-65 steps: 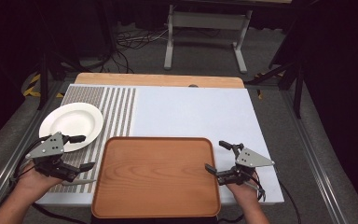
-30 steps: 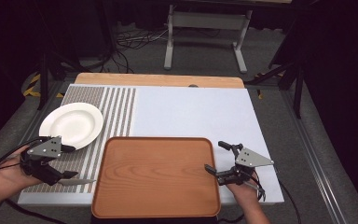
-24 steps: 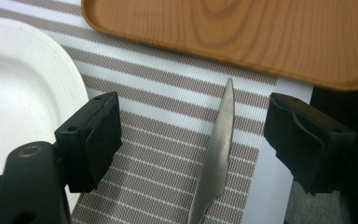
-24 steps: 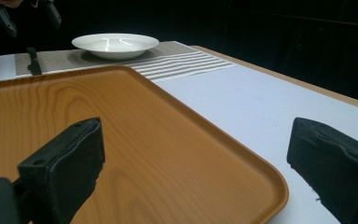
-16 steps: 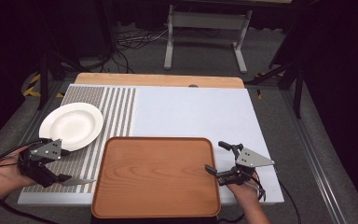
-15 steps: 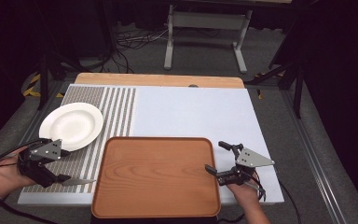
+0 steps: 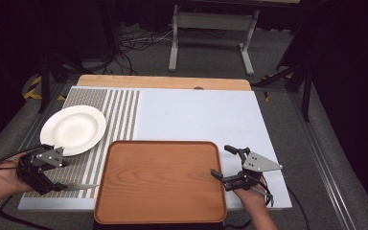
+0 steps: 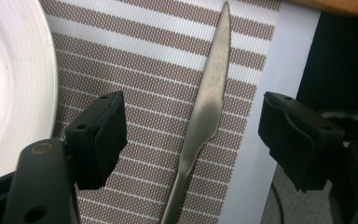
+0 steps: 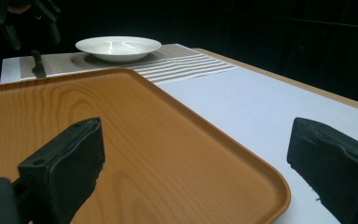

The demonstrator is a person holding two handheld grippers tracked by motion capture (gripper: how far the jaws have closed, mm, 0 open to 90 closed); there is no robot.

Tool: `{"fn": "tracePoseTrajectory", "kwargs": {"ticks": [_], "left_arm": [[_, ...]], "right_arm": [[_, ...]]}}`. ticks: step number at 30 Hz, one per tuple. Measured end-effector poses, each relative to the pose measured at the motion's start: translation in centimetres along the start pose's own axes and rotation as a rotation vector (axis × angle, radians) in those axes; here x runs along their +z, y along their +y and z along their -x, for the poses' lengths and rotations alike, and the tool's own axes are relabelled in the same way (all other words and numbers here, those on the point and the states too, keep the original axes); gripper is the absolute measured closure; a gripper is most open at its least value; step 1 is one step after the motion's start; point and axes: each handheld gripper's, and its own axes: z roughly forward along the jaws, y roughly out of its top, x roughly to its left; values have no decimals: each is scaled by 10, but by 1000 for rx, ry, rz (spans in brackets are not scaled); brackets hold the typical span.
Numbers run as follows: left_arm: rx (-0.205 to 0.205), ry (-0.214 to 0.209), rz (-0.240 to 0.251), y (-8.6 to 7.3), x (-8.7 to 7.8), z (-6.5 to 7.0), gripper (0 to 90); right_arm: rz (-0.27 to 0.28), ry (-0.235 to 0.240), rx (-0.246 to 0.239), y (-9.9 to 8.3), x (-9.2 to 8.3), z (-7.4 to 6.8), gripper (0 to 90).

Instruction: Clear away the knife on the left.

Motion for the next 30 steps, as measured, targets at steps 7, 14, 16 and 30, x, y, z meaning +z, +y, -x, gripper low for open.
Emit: {"fn": "tracePoseTrajectory", "kwargs": {"ticks": [7,14,16,30], "left_arm": [[42,-3,-65,-4,5,-2,319],[145,15,-102,-10,9,-2,395],[152,14,-116,-11,11,-3,416],[189,-2,-231,-14,21,-5,575]], "right_arm": [[1,3,-3,0,0,0,49],[2,9,-3,0,0,-1,49],[2,11,-3,0,0,-1,48],[0,23,-4,0,1,-1,48]]}}
